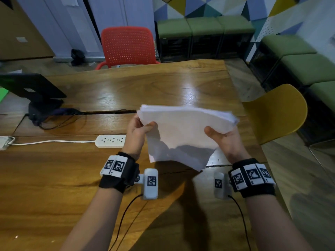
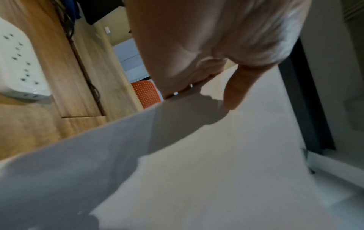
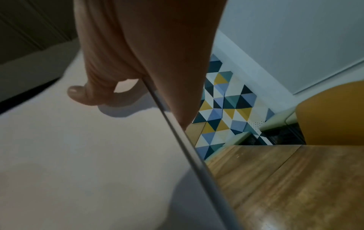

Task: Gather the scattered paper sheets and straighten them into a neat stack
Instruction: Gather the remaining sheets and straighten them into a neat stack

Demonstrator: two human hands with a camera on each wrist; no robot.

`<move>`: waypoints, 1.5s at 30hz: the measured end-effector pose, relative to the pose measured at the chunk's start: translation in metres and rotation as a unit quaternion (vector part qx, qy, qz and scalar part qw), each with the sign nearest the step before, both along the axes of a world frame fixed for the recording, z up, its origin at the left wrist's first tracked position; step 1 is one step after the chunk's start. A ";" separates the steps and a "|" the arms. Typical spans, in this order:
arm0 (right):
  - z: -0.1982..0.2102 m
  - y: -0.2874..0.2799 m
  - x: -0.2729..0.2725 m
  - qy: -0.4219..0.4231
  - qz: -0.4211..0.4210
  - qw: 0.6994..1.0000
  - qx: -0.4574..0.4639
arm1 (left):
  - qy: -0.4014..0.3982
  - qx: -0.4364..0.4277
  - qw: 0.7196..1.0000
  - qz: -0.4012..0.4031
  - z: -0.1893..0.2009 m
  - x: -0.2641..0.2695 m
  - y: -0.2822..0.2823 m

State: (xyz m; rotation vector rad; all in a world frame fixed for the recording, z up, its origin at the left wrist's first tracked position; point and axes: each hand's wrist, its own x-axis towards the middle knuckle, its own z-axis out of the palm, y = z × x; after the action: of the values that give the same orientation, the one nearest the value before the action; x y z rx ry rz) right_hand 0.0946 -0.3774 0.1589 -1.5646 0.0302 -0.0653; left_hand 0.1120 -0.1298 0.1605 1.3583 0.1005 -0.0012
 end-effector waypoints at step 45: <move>0.012 0.028 -0.008 -0.023 -0.086 0.996 0.019 | -0.059 0.047 0.986 0.150 0.003 -0.011 -0.018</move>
State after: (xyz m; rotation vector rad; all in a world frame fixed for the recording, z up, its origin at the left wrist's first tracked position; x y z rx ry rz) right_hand 0.0867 -0.3497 0.1705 -1.5185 0.1285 -0.2355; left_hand 0.1014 -0.1483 0.1631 1.4235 0.2060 0.3415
